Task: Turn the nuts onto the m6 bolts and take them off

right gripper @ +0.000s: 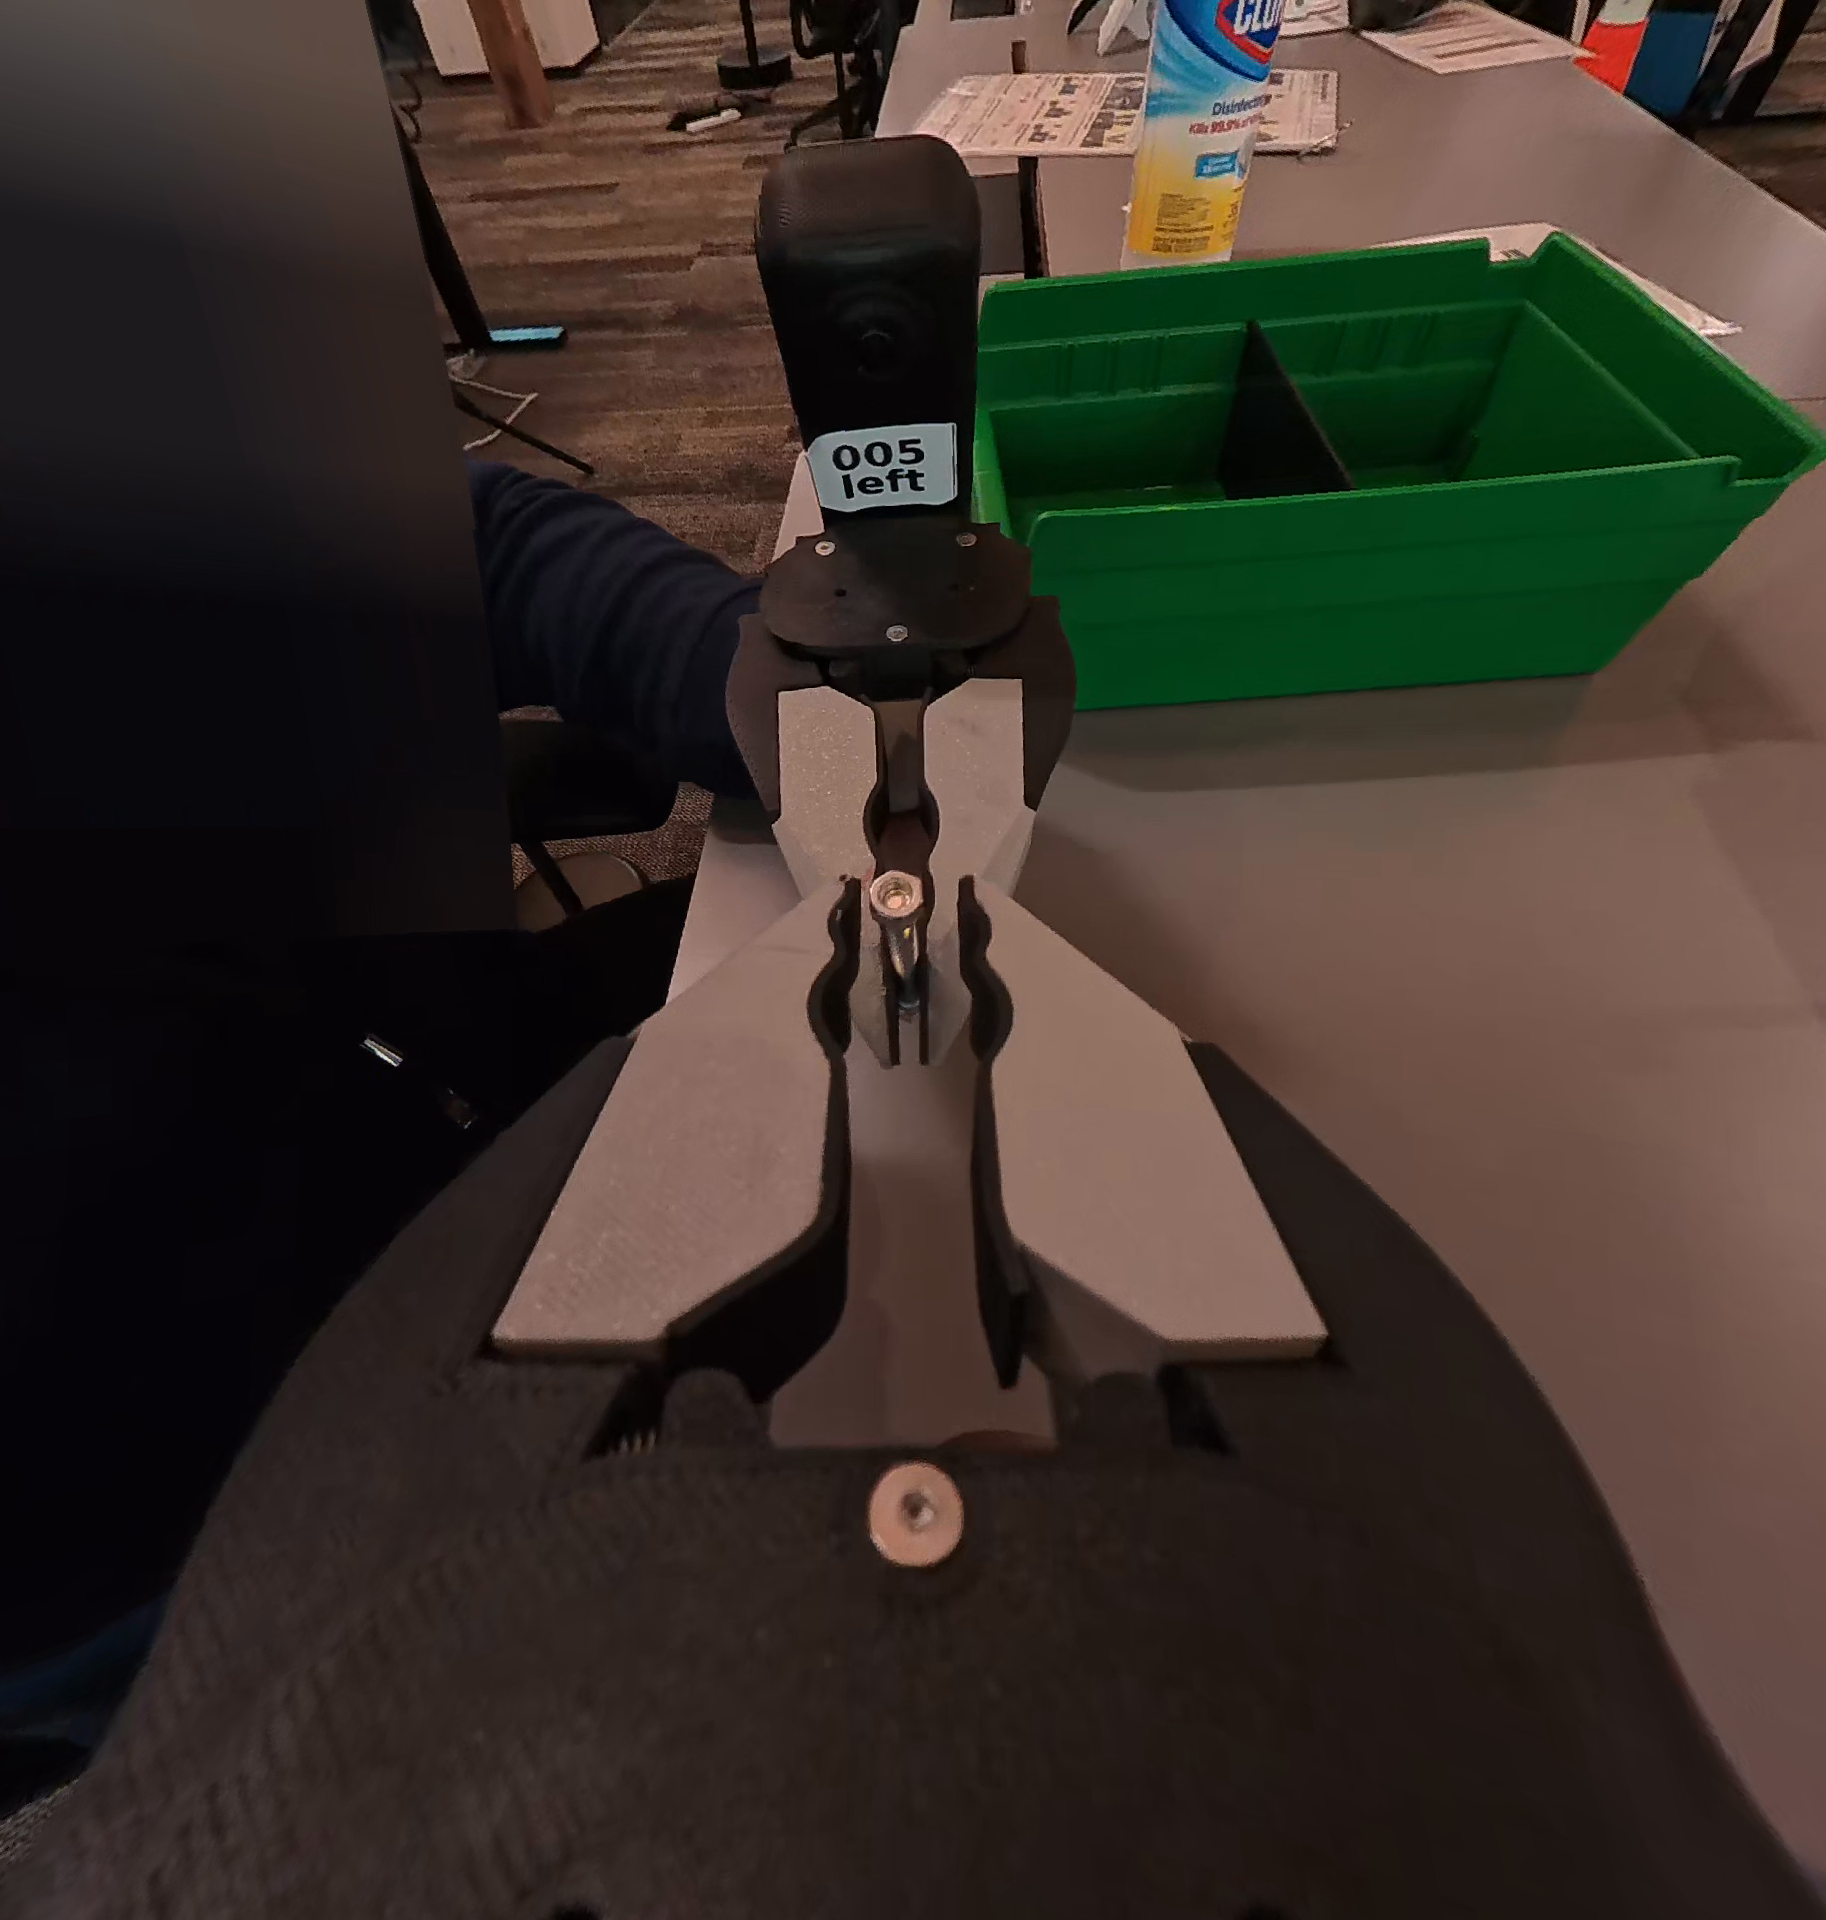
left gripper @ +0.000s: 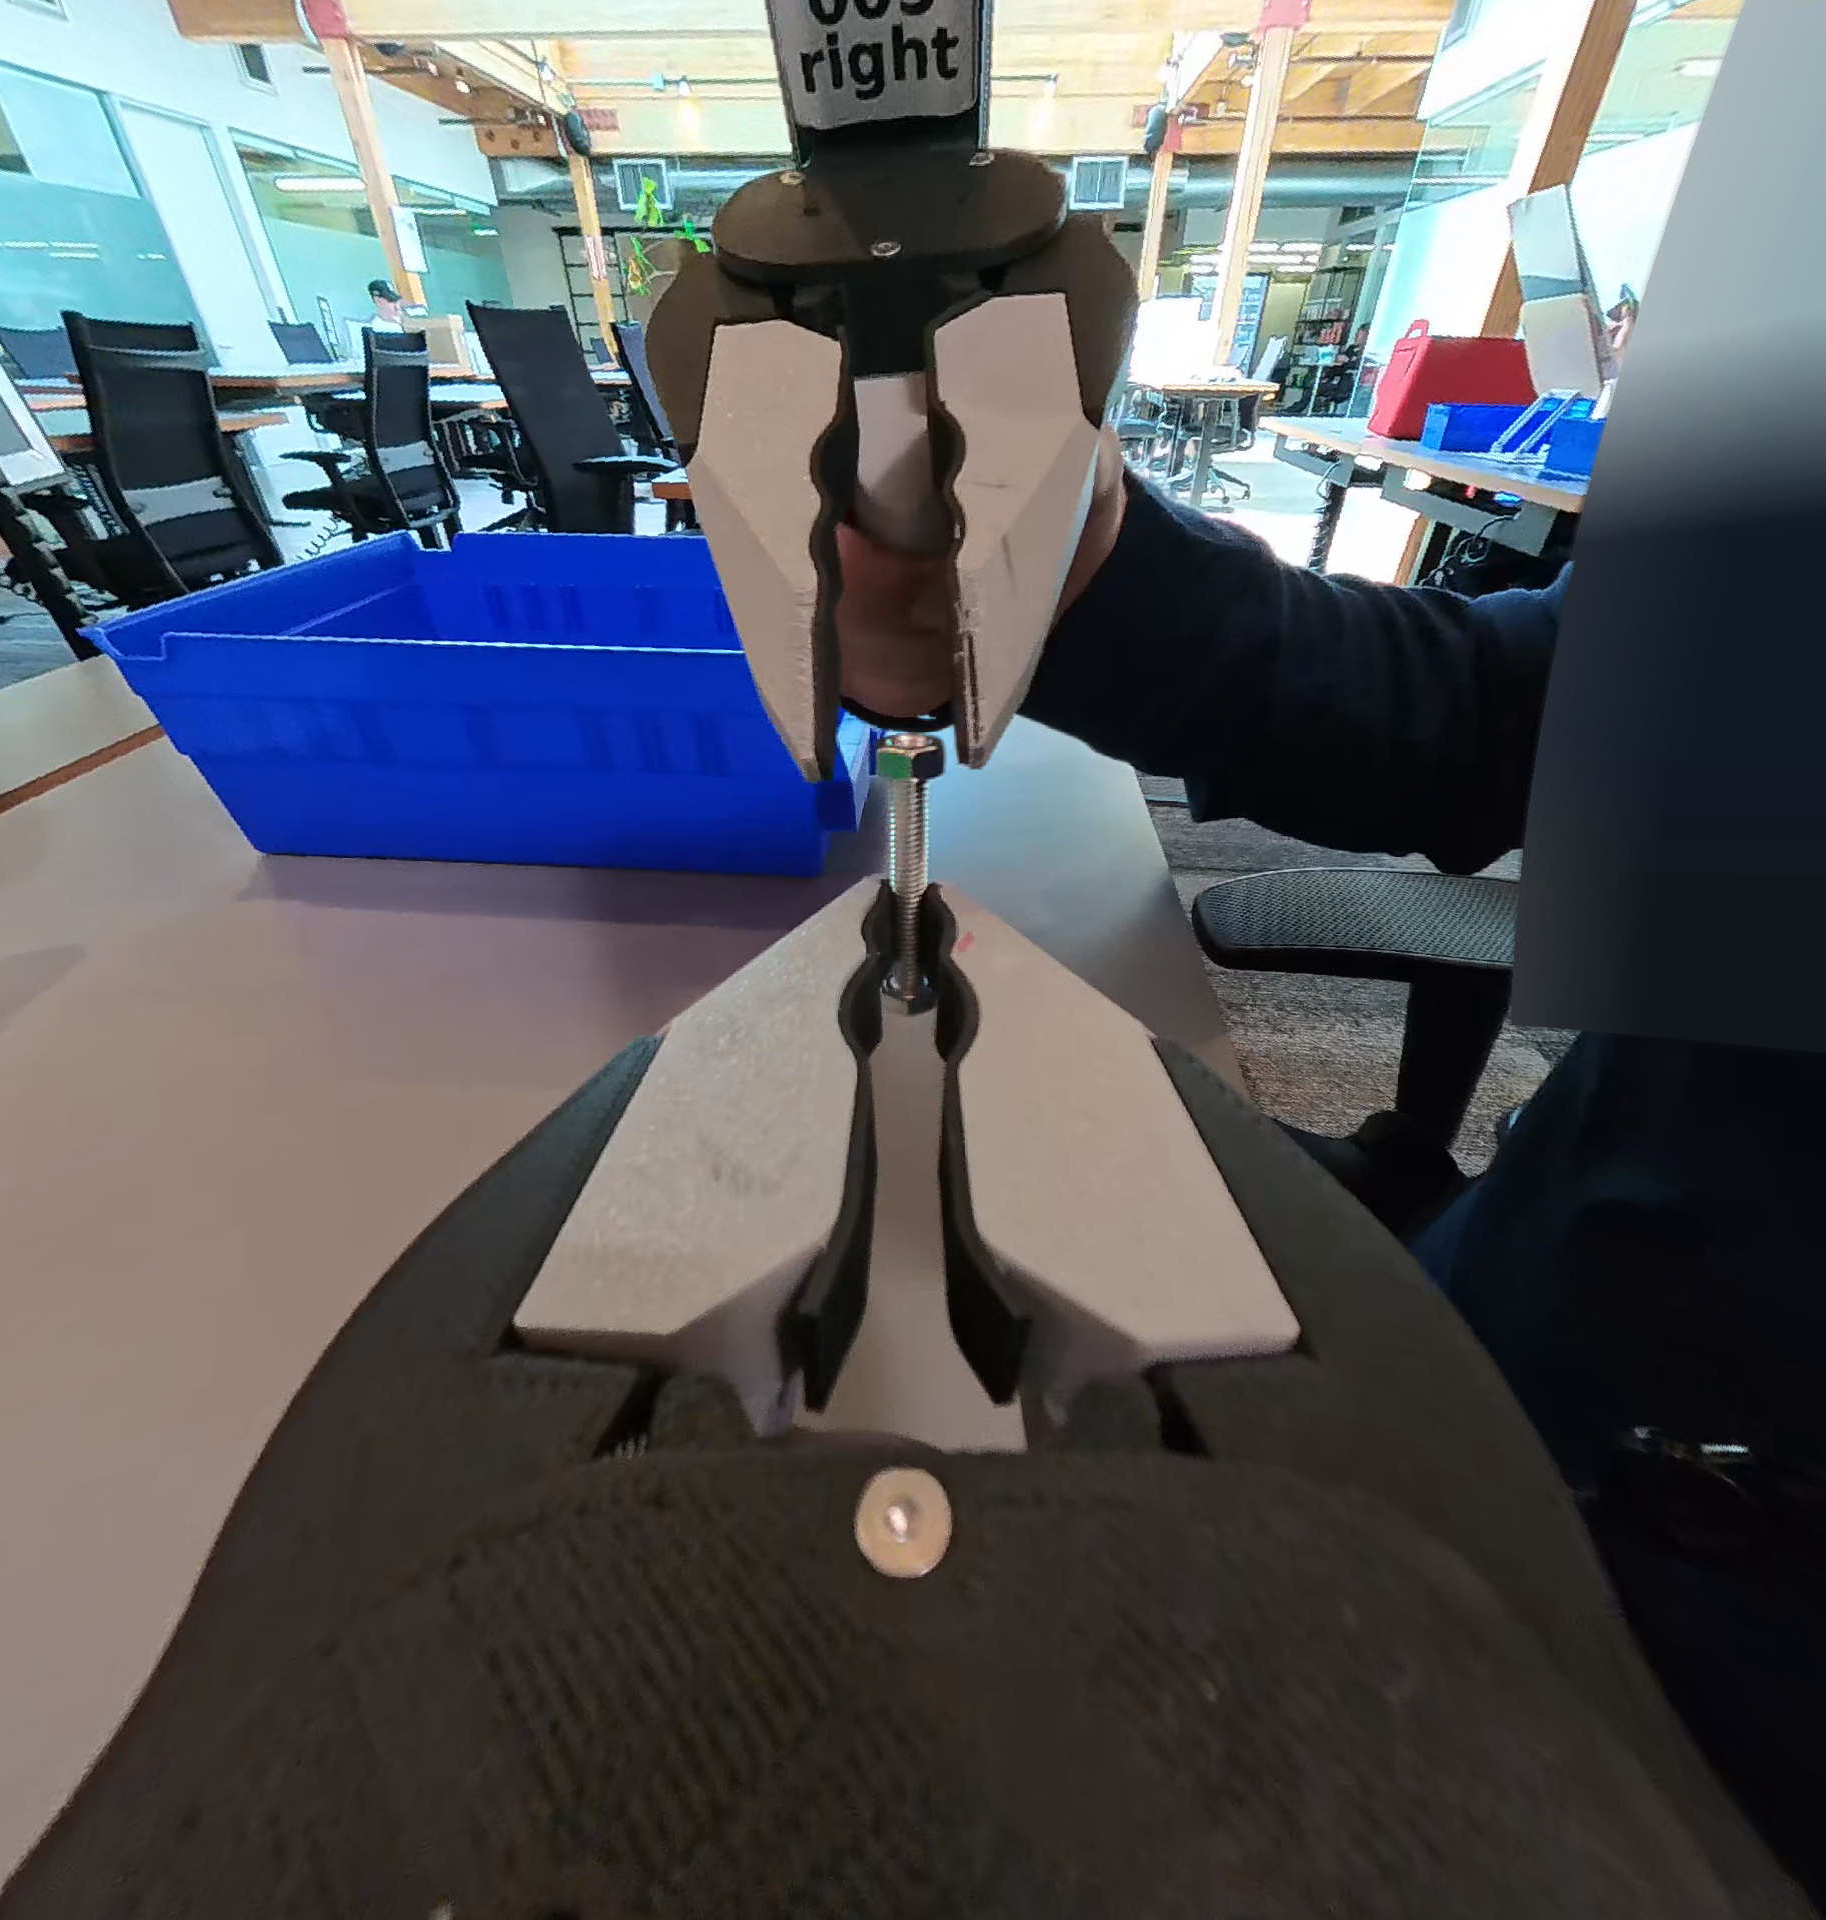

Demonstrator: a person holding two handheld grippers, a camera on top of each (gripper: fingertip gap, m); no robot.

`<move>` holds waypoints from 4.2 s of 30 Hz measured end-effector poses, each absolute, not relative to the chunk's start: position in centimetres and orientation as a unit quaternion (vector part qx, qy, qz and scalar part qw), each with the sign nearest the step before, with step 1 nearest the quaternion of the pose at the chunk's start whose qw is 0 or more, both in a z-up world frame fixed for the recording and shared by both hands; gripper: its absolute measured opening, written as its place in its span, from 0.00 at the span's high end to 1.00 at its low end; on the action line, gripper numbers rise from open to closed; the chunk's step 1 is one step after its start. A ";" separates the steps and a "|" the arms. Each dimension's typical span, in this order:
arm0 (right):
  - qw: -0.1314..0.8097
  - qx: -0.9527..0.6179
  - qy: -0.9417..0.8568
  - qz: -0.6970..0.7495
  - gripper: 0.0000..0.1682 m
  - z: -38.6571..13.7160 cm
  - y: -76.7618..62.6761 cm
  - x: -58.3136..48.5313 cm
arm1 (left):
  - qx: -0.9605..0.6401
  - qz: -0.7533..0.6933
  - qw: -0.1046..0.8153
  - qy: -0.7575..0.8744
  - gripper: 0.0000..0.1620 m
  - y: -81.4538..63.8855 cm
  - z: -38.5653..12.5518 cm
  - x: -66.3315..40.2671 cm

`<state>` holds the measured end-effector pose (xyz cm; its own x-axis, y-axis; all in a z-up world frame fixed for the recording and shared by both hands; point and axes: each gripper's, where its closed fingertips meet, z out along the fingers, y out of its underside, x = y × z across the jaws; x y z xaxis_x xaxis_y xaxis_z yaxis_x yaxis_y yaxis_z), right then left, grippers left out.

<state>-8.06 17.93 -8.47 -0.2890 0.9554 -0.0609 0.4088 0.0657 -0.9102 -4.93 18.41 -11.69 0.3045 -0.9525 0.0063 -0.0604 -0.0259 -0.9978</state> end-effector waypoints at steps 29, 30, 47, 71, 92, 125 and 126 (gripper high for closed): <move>0.314 -0.497 -0.677 0.442 0.96 -8.5 17.4 -8.0 | -0.589 -0.407 0.548 0.433 0.99 18.2 -11.7 -4.8; 0.314 -0.499 -0.679 0.438 0.96 -8.6 17.5 -8.0 | -0.591 -0.403 0.548 0.433 0.99 18.3 -11.8 -4.8; 0.348 -0.611 -0.623 0.343 0.96 -9.9 19.9 -8.6 | -0.641 -0.287 0.582 0.411 0.99 21.1 -13.2 -5.9; 0.384 -0.643 -0.555 0.361 0.84 -9.1 20.8 -8.8 | -0.665 -0.265 0.583 0.383 0.99 22.2 -13.6 -6.5; 0.378 -0.528 -0.629 0.427 0.91 -7.6 19.0 -7.4 | -0.616 -0.414 0.549 0.385 0.99 19.5 -11.7 -5.4; 0.341 -0.494 -0.639 0.481 0.95 -7.8 17.0 -7.7 | -0.581 -0.435 0.544 0.421 0.99 17.7 -11.2 -4.5; 0.342 -0.495 -0.640 0.479 0.95 -7.9 17.0 -7.8 | -0.581 -0.434 0.544 0.422 0.99 17.7 -11.2 -4.5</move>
